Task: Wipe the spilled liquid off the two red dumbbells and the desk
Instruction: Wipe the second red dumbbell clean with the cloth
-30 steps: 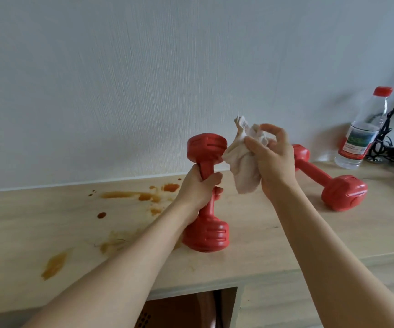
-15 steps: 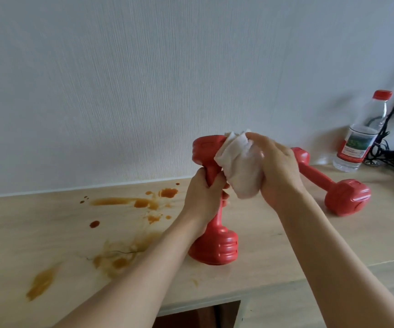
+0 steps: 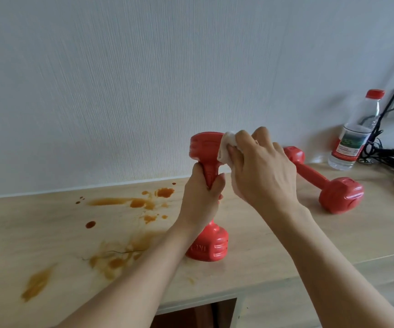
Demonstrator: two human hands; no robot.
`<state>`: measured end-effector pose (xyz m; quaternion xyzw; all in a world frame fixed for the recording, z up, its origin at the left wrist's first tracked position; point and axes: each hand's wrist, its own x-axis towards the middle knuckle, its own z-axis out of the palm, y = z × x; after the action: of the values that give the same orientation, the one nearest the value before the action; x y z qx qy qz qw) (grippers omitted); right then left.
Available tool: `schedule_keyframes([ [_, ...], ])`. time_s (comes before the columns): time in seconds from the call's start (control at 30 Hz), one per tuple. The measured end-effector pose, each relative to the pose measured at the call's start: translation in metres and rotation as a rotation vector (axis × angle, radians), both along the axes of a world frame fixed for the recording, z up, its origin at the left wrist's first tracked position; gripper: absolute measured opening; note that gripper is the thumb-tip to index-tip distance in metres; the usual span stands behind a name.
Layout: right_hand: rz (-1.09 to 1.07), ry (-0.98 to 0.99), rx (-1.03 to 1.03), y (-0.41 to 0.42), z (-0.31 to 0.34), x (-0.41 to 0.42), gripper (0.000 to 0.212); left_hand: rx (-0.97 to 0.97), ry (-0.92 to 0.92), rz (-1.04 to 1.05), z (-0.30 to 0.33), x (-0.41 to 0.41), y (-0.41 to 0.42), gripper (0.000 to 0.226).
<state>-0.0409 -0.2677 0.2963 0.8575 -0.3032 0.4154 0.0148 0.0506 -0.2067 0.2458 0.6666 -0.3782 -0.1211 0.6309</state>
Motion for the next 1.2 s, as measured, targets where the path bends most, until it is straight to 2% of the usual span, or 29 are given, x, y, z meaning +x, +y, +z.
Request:
schedule_keyframes([
  [0.17,0.021,0.086,0.196,-0.014,0.002,-0.006,0.014,0.044,-0.035,-0.039,0.001,0.001,0.000,0.011],
  [0.3,0.029,0.130,0.047,-0.004,0.004,-0.004,0.014,0.045,-0.033,-0.013,0.000,0.002,-0.003,0.011],
  [0.47,0.077,-0.033,-0.075,0.007,0.001,0.001,0.014,0.047,-0.043,-0.012,-0.001,0.004,-0.003,0.012],
  [0.63,0.067,-0.054,0.124,-0.008,-0.005,-0.003,0.012,0.084,-0.046,0.007,0.000,0.002,-0.002,0.011],
  [0.73,-0.010,-0.032,0.206,-0.014,-0.008,-0.004,0.023,0.094,-0.056,0.021,0.000,0.003,-0.002,0.011],
  [0.8,0.035,-0.133,0.116,-0.009,-0.008,0.000,0.022,0.089,-0.070,0.019,0.000,0.003,-0.001,0.011],
  [0.9,0.097,-0.167,0.010,0.003,-0.005,0.007,0.018,0.058,-0.079,0.010,-0.001,0.003,-0.001,0.012],
  [1.1,0.052,-0.117,0.329,-0.014,-0.011,0.000,0.025,0.087,-0.054,0.013,0.000,0.003,0.000,0.010],
  [1.2,0.038,-0.181,0.280,-0.013,-0.012,0.000,0.020,0.087,-0.064,0.006,-0.001,0.004,0.000,0.010],
])
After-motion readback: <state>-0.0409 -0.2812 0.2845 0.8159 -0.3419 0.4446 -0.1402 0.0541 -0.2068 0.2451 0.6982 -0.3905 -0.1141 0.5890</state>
